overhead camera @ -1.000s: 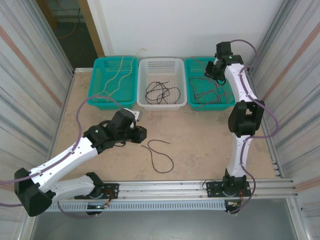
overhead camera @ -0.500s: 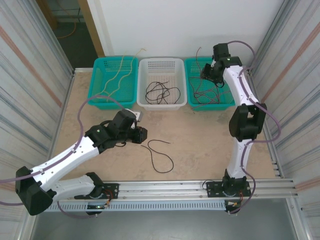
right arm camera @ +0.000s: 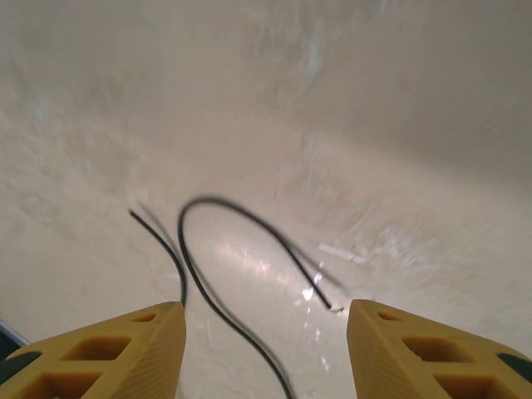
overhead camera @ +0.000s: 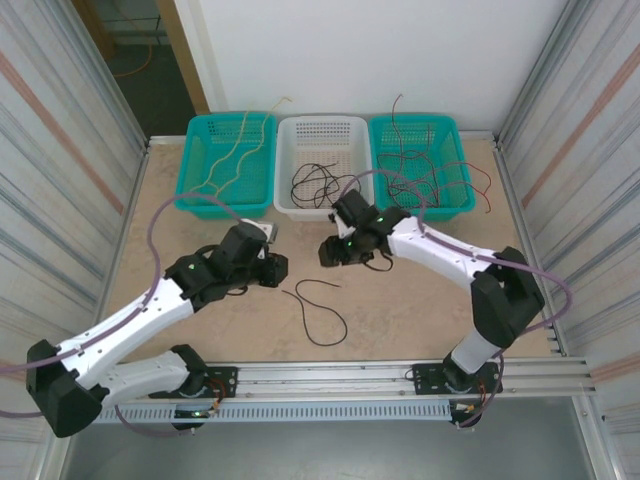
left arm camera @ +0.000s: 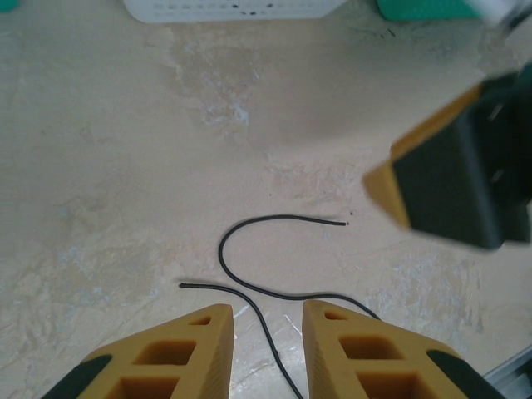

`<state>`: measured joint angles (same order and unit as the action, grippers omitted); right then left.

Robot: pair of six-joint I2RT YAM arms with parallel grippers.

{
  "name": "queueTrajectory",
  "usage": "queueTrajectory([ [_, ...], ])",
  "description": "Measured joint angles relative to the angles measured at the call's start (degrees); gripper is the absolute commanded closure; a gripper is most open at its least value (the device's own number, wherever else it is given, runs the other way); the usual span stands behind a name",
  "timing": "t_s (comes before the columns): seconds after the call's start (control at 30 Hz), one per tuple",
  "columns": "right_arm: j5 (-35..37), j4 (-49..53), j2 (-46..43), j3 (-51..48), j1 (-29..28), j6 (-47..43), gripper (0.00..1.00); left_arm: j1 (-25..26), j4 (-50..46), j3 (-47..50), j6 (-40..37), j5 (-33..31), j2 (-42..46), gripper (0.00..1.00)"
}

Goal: Untangle the cables

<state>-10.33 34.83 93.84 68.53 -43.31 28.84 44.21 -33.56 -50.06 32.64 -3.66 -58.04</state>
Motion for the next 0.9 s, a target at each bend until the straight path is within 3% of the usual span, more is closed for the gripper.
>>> queueTrajectory([
  [0.37,0.46,2.36,13.94,2.34,-2.14,-2.08,0.65,-4.04,-0.35,2.75,2.54,-0.96,8.48,0.69],
  [0.67,3.48,4.61,15.89,3.69,-5.03,-4.04,0.72,-5.46,-0.96,2.73,2.51,-0.92,9.44,0.69],
  [0.9,6.14,5.53,16.06,3.72,-5.14,-4.07,0.96,-5.64,-0.94,2.71,2.27,-0.90,8.76,0.68],
])
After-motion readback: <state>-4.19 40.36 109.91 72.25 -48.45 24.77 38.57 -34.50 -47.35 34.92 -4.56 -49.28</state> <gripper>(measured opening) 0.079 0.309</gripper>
